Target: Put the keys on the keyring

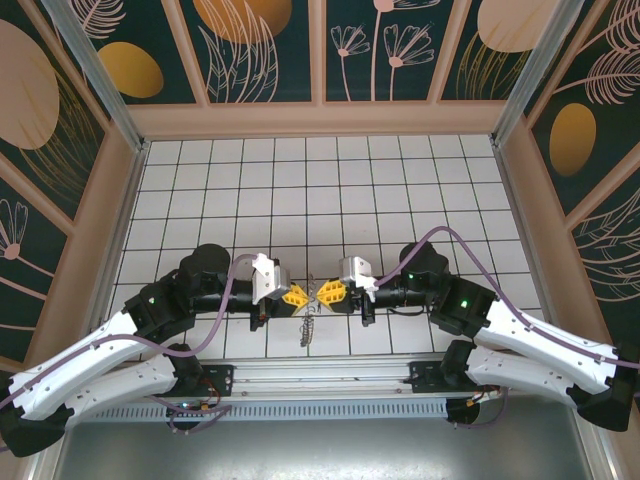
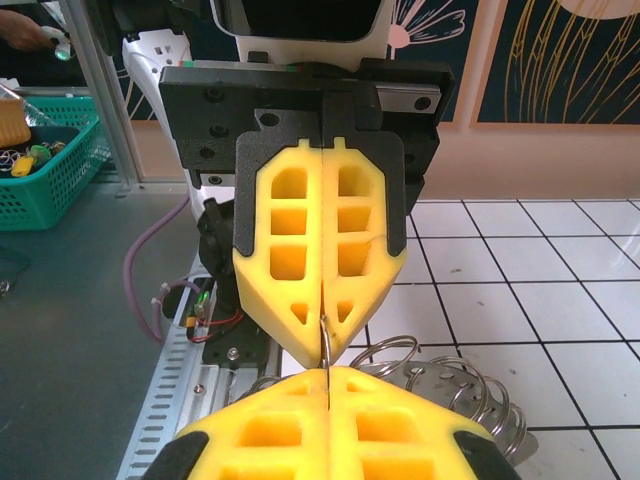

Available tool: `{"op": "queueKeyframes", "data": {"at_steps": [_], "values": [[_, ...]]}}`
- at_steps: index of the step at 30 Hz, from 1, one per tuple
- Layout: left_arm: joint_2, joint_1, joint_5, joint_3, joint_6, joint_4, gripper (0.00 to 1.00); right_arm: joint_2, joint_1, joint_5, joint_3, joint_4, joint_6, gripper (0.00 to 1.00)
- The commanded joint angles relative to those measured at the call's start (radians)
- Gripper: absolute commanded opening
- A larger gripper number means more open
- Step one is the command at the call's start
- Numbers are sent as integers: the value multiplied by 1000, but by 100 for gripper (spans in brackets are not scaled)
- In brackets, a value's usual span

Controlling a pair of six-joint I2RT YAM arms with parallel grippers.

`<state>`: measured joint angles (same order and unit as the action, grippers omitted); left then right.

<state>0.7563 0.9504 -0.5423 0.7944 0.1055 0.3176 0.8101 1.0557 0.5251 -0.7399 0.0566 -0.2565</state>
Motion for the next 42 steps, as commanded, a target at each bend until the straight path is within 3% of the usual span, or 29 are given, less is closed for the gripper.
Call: {"op": "queueKeyframes", "data": {"at_steps": [1,42], "values": [[-16,5,-23,-3,12,-54,0,-16,8,15,-32,-15,-9,0],[-19,7,-41,0,11,-61,0,-21,8,23,-18,-61,-33,0]]}}
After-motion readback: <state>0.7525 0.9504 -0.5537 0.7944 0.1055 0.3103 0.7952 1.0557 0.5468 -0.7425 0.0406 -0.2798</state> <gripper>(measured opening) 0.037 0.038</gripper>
